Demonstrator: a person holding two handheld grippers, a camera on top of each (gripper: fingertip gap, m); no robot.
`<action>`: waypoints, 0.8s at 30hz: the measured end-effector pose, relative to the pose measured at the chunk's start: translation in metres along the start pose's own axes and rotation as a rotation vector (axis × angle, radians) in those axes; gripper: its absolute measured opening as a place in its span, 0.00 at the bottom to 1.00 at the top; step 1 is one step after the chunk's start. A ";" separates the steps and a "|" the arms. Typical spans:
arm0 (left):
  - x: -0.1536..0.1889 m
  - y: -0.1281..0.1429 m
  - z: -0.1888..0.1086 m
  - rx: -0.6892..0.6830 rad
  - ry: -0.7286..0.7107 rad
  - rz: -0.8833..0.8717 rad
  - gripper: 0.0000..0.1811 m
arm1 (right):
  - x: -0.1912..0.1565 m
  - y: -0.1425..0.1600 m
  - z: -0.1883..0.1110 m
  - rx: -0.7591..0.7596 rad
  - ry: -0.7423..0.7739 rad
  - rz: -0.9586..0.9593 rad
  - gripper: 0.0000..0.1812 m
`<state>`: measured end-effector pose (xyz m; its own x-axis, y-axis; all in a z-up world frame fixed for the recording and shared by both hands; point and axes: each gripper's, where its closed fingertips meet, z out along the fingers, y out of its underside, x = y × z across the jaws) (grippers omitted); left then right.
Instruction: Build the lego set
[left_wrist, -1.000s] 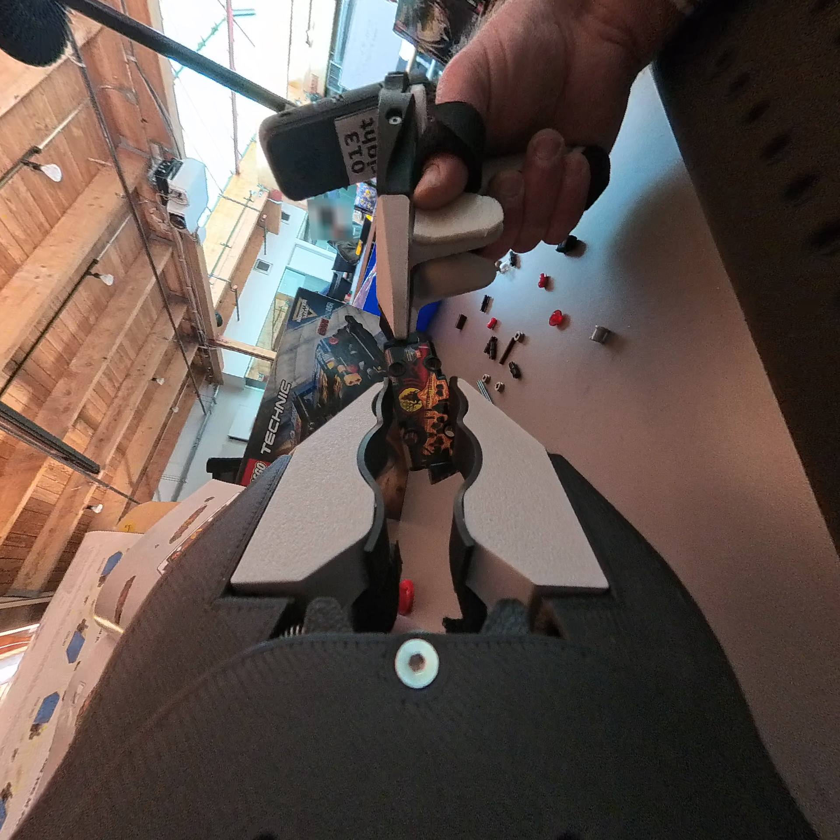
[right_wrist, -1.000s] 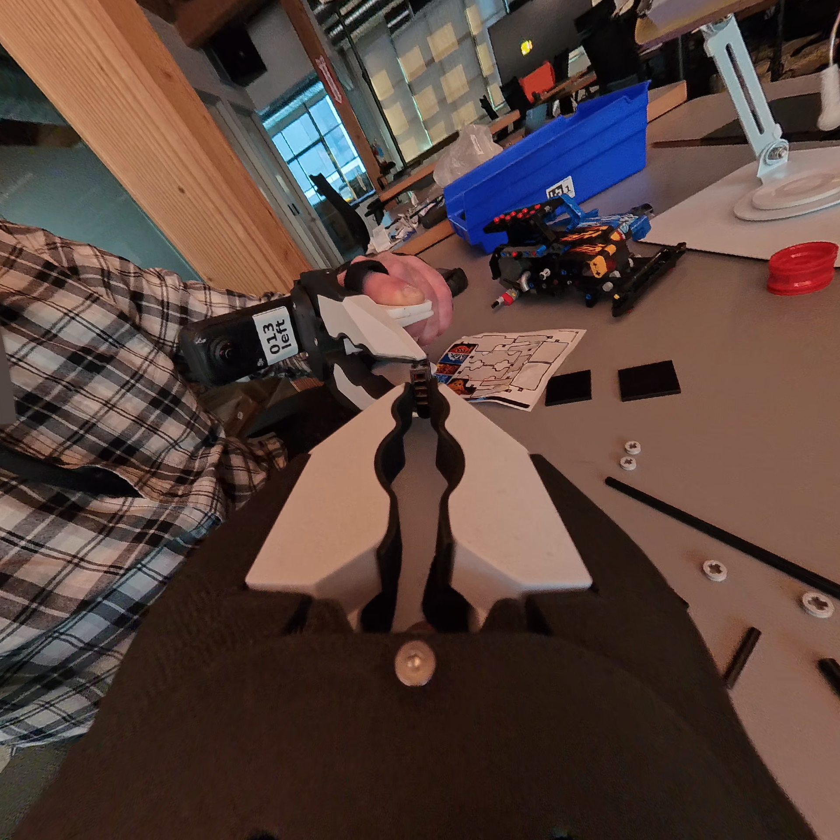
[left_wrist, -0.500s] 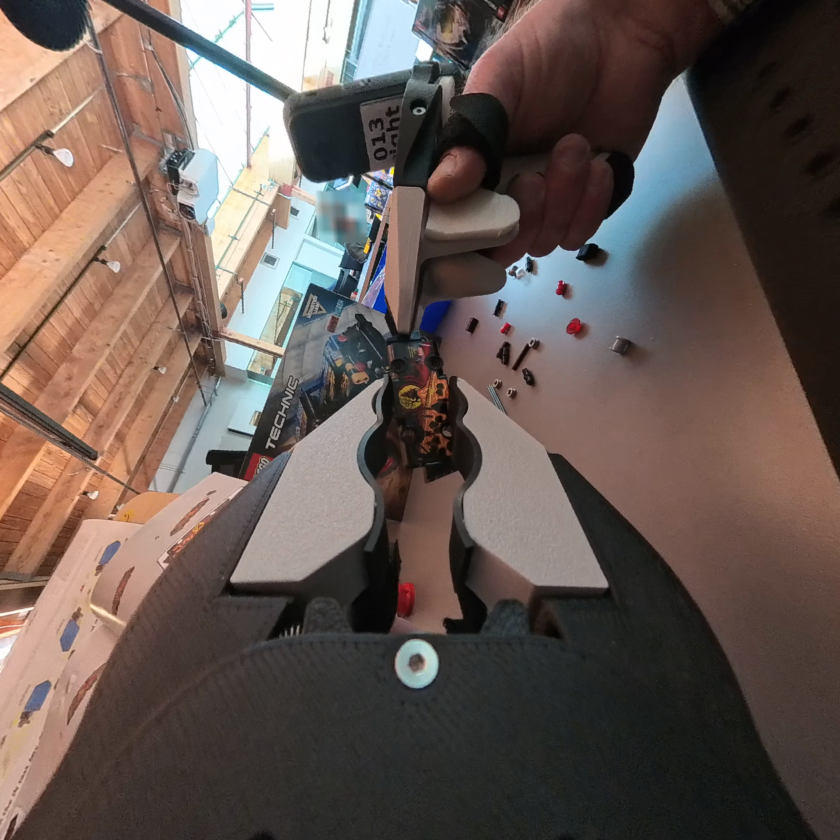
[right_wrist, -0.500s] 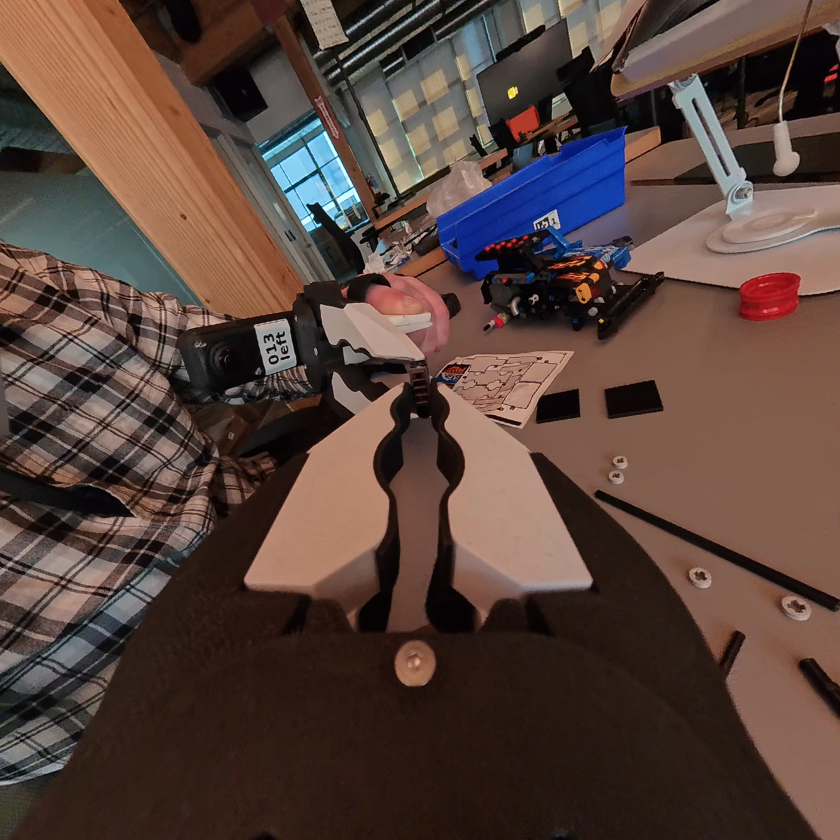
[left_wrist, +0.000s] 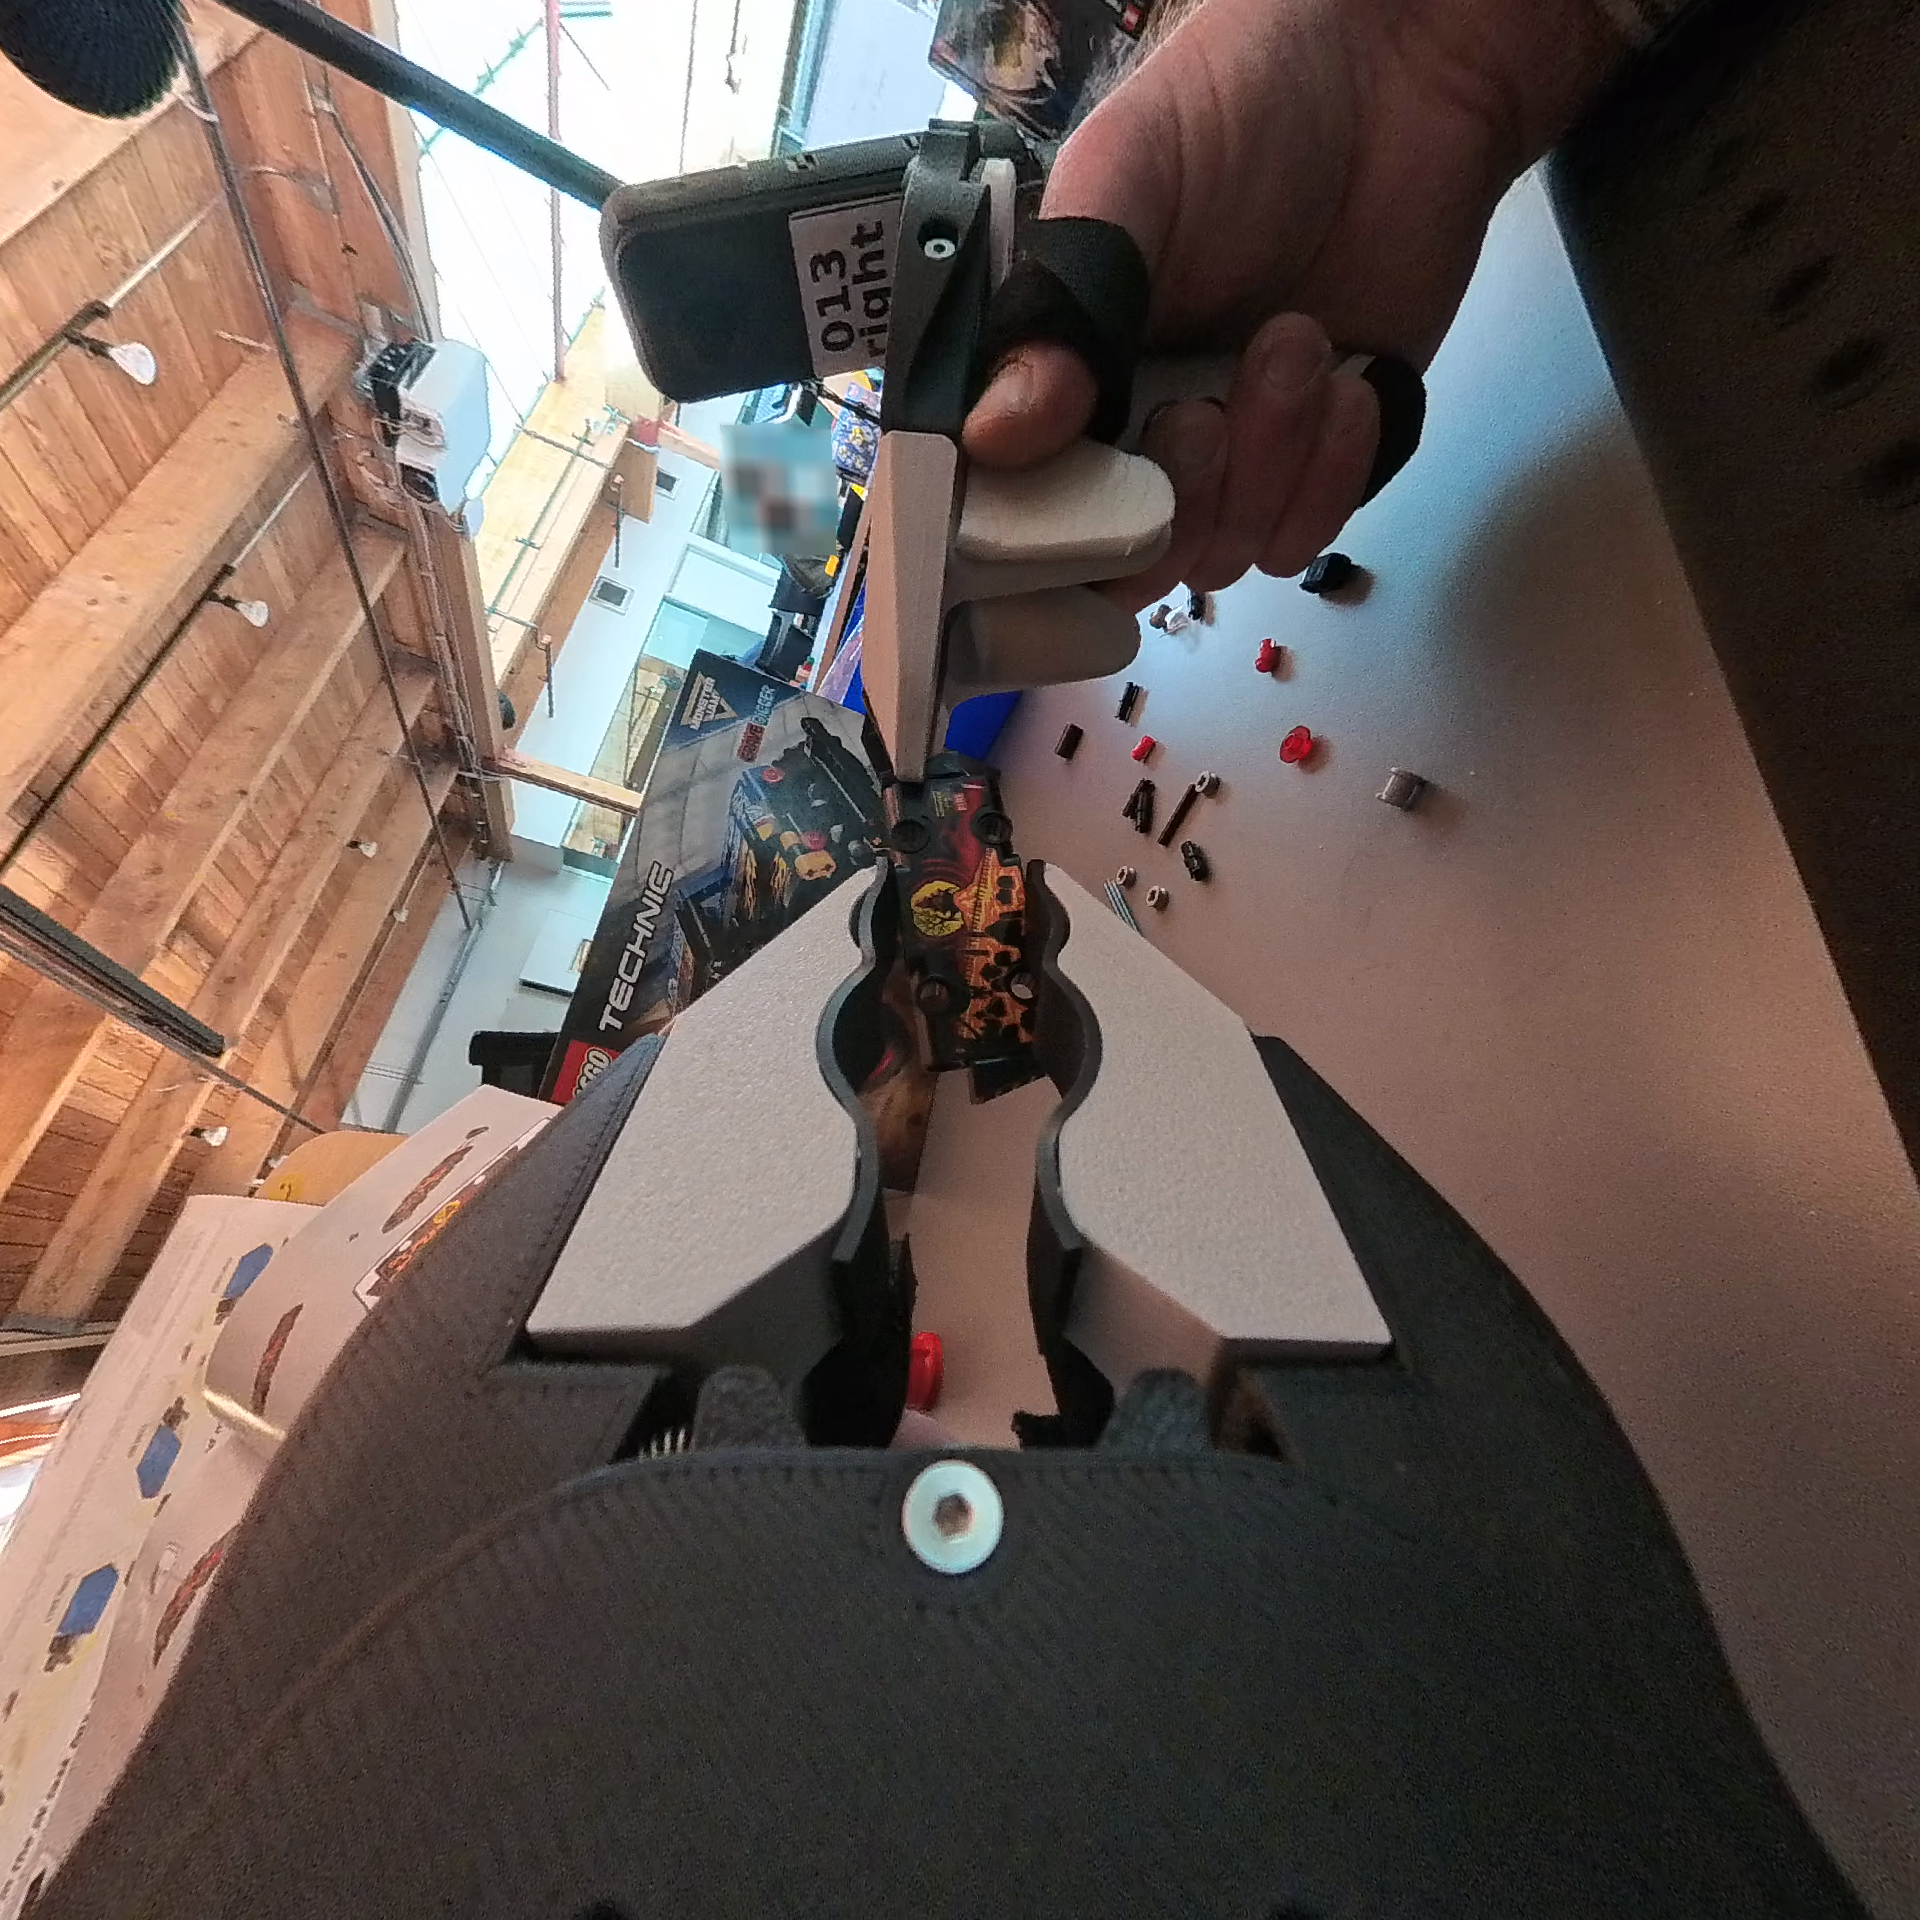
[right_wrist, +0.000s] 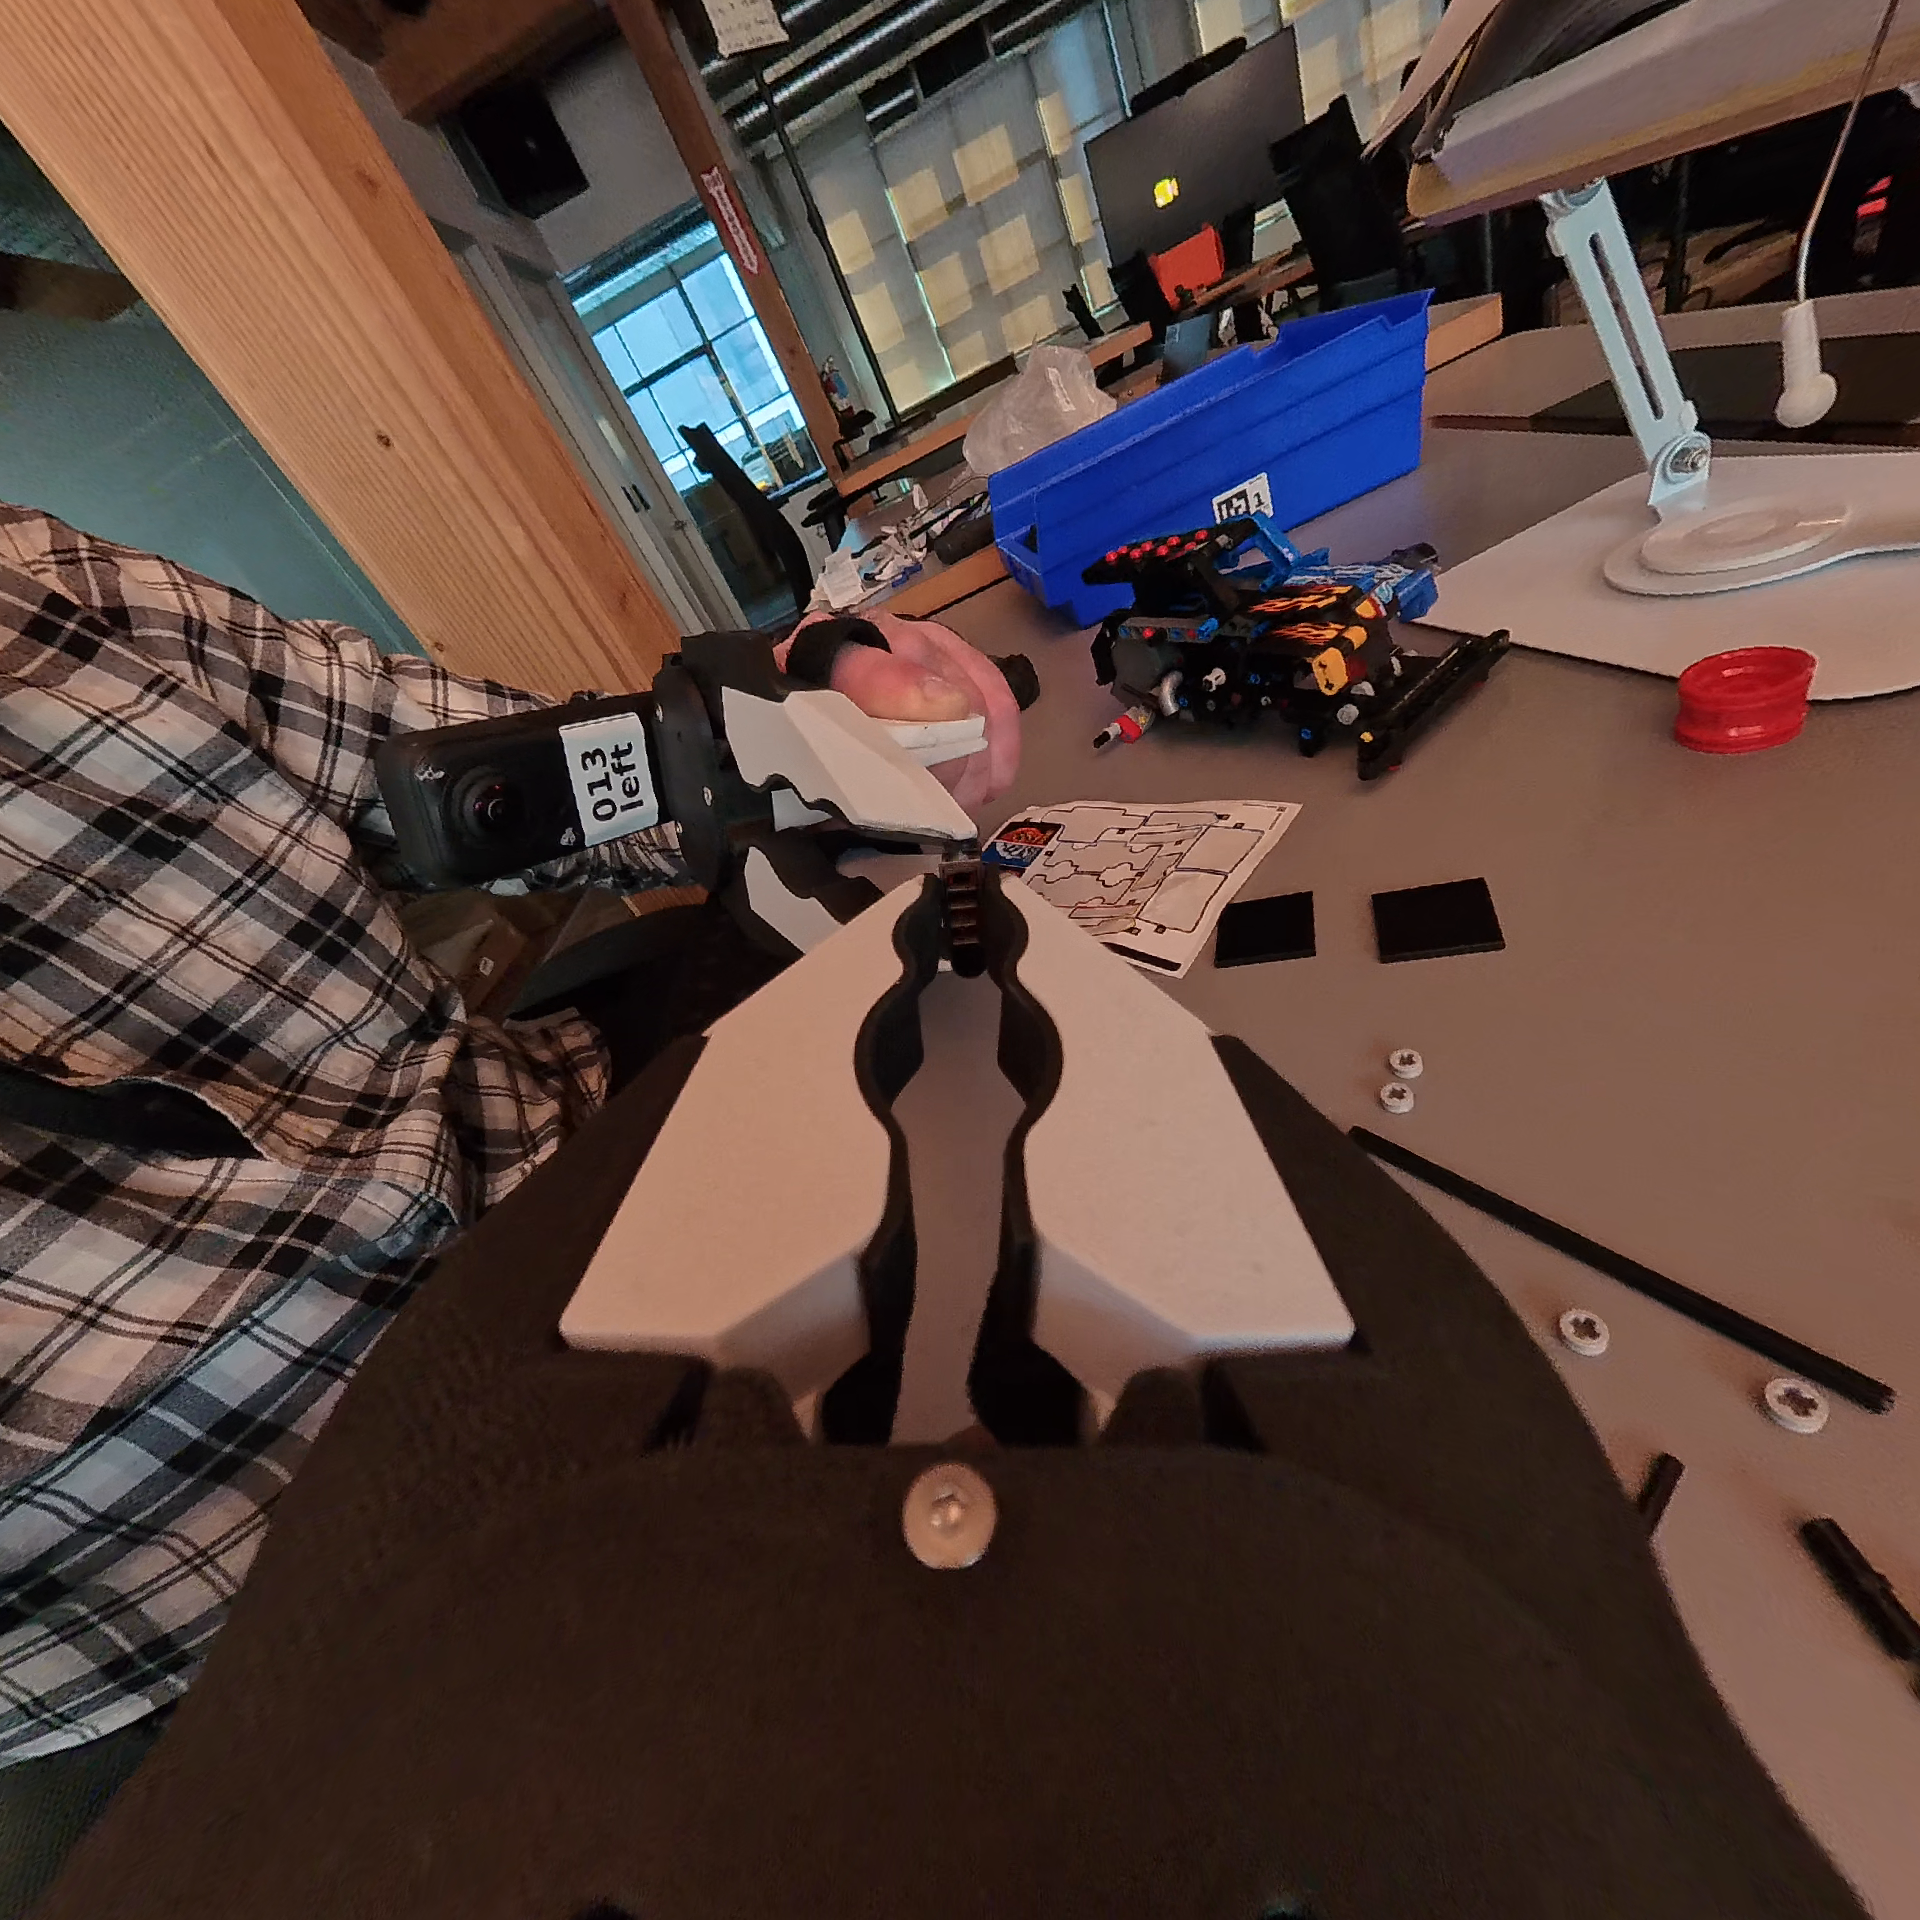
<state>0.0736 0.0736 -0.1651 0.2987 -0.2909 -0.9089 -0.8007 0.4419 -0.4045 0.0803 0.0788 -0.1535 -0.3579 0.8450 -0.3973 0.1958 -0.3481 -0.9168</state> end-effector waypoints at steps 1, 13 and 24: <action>0.000 0.000 0.000 0.000 0.000 0.001 0.12 | 0.000 0.000 0.000 0.001 -0.002 0.004 0.03; 0.000 0.005 0.001 -0.025 -0.002 -0.019 0.12 | 0.004 -0.001 0.003 0.015 0.011 0.013 0.03; -0.005 0.009 0.002 -0.017 0.002 -0.126 0.12 | 0.009 -0.004 -0.002 0.039 0.026 0.031 0.03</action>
<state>0.0660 0.0812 -0.1642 0.3967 -0.3452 -0.8506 -0.7654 0.3872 -0.5141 0.0779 0.0888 -0.1529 -0.3280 0.8436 -0.4251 0.1706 -0.3897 -0.9050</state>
